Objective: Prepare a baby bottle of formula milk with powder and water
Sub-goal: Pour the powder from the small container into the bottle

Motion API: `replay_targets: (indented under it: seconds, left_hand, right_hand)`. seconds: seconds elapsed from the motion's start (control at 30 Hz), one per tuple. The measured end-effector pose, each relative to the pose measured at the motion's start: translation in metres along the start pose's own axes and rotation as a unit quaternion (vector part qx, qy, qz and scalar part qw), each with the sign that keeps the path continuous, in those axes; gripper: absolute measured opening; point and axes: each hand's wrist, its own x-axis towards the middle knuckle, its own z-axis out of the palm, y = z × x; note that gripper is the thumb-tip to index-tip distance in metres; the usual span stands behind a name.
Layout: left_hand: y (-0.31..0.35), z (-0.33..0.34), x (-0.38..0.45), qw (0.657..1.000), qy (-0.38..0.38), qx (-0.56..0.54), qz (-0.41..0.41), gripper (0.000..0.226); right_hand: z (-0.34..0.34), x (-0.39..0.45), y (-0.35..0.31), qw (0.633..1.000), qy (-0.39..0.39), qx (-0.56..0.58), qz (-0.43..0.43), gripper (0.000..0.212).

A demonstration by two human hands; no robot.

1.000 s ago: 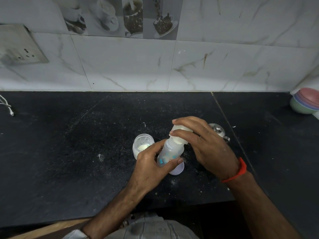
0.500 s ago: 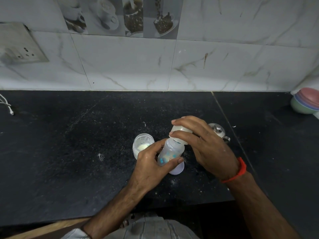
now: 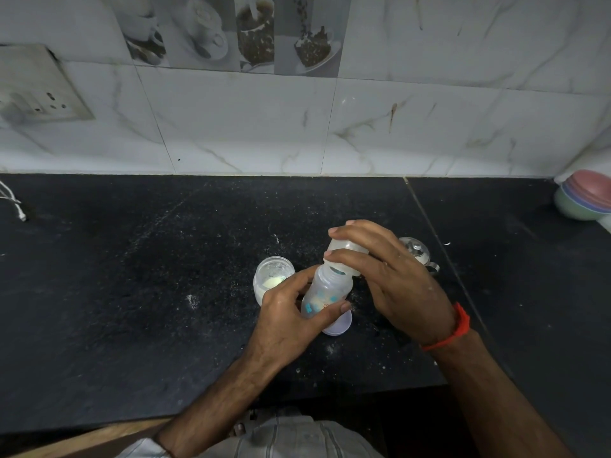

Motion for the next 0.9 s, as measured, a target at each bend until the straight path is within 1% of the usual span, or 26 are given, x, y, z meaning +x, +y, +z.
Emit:
replay_targets:
  seconds: [0.13, 0.17, 0.23, 0.33, 0.53, 0.63, 0.73, 0.8, 0.9]
  left_hand:
    - [0.0, -0.001, 0.0, 1.0, 0.0, -0.003, 0.0, 0.048]
    - [-0.001, -0.001, 0.0, 1.0, -0.001, -0.004, -0.001, 0.049]
    - [-0.002, 0.0, 0.0, 1.0, 0.0, -0.007, -0.008, 0.051]
    - [-0.007, -0.001, 0.0, 1.0, 0.003, -0.006, -0.01, 0.057]
    - [-0.011, -0.001, 0.0, 1.0, 0.0, 0.005, -0.01, 0.056]
    - [-0.01, -0.001, 0.0, 1.0, 0.0, 0.003, -0.014, 0.056]
    - [-0.006, -0.001, 0.0, 1.0, 0.005, -0.002, -0.007, 0.052]
    - [-0.004, -0.001, 0.0, 1.0, 0.006, -0.001, 0.003, 0.05]
    - [-0.005, 0.0, -0.001, 1.0, 0.011, -0.016, 0.008, 0.051]
  right_hand:
    - [-0.001, 0.002, -0.003, 1.0, 0.016, 0.024, 0.002, 0.055]
    - [-0.001, 0.002, -0.003, 0.999, 0.03, 0.039, 0.014, 0.051]
    - [-0.001, 0.001, -0.001, 0.994, 0.053, 0.075, 0.052, 0.032]
    - [-0.002, -0.002, 0.001, 0.984, 0.052, 0.129, 0.111, 0.05]
    - [-0.001, -0.007, 0.006, 0.978, 0.049, 0.158, 0.128, 0.058]
    - [-0.001, -0.007, 0.006, 0.986, 0.051, 0.123, 0.1, 0.053]
    - [-0.004, -0.004, 0.007, 0.997, 0.012, 0.06, 0.043, 0.038]
    - [-0.005, -0.002, 0.006, 0.999, -0.026, 0.039, 0.015, 0.039]
    - [-0.01, 0.0, 0.006, 0.999, -0.034, 0.039, 0.007, 0.041]
